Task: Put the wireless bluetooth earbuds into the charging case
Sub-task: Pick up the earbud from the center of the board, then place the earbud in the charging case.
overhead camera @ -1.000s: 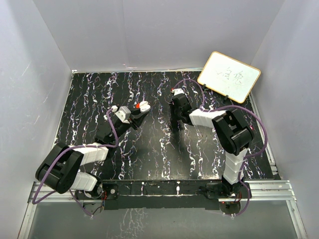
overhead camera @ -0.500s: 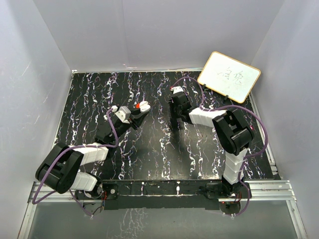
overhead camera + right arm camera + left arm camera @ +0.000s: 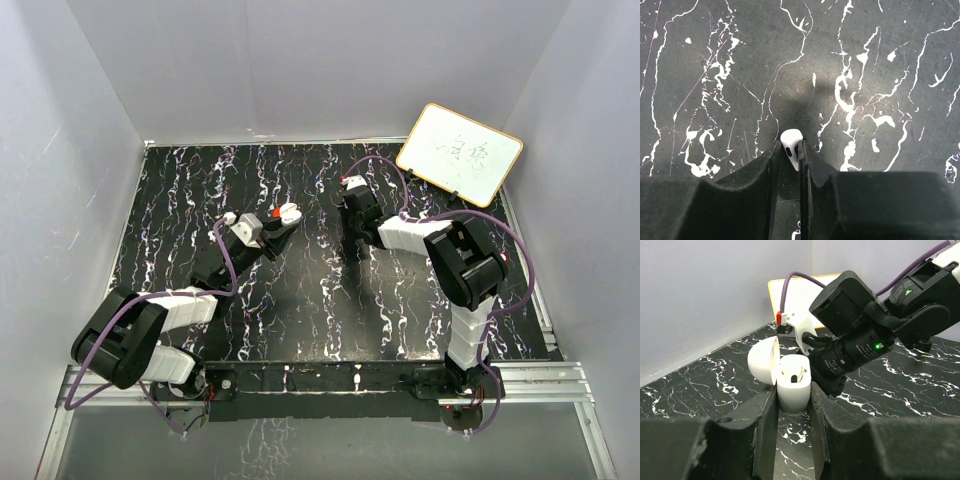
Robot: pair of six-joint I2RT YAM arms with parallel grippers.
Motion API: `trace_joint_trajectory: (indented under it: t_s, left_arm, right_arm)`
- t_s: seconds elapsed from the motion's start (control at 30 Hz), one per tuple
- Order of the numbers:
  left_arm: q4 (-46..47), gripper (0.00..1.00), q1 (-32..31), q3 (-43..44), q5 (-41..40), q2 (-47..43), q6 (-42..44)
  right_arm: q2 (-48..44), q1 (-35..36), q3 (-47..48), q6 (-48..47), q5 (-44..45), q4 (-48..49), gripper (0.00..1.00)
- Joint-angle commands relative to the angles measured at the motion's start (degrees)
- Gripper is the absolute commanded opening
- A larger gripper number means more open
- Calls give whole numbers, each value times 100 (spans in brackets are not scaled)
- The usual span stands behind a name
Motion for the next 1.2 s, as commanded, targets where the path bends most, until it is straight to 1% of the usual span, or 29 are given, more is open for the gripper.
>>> trace_joint_trajectory:
  t_s: [0.0, 0.13, 0.23, 0.33, 0.43, 0.5, 0.57, 0.63, 0.67, 0.7, 0.83, 0.9, 0.97, 1.03, 1.1, 1.17]
  left_arm:
    - [149, 0, 29, 30, -34, -195, 62]
    - [159, 0, 26, 23, -34, -178, 54]
    - [165, 0, 26, 23, -34, -171, 54]
    - [173, 0, 27, 31, -25, -160, 50]
    - [172, 0, 31, 31, -16, -164, 46]
    - [155, 0, 26, 31, -21, -181, 45]
    - [142, 0, 30, 39, -16, -186, 45]
    - [121, 0, 27, 59, 5, -178, 33]
    - [119, 0, 26, 70, 21, -170, 18]
    - [109, 0, 29, 87, 38, -161, 0]
    - [160, 0, 26, 155, 137, -93, -126]
    - [183, 0, 30, 205, 191, -52, -204]
    - [204, 0, 33, 271, 248, -21, -281]
    - [267, 0, 27, 334, 301, 47, -402]
    - [370, 0, 26, 391, 337, 177, -525]
    - [469, 0, 26, 459, 369, 254, -666]
  right_arm:
    - [11, 6, 284, -15, 53, 145, 17]
    - [-4, 6, 284, -19, 73, 145, 13]
    - [-25, 6, 284, -23, 106, 145, 5]
    - [-71, 6, 284, -28, 168, 145, 0]
    - [-238, 6, 207, 9, 268, 205, 0]
    - [-471, 6, 24, 12, 285, 459, 0]
    - [-839, 2, -367, 18, 232, 998, 0]
    - [-1386, 6, -969, 21, 76, 1872, 0]
    - [-1683, 1, -1284, 19, -46, 2161, 0]
    - [-1980, -2, -1616, 21, -171, 2859, 0]
    - [-2944, -3, -2833, 12, -589, 4938, 0]
    - [-3157, -3, -3095, -89, -895, 5451, 0]
    - [-3299, -3, -3222, -176, -1232, 5686, 0]
    - [-3384, 0, -3420, -214, -1525, 6142, 0]
    - [-3391, 3, -3747, -228, -1772, 6992, 0]
    - [-3265, 6, -4178, -262, -2074, 8111, 0]
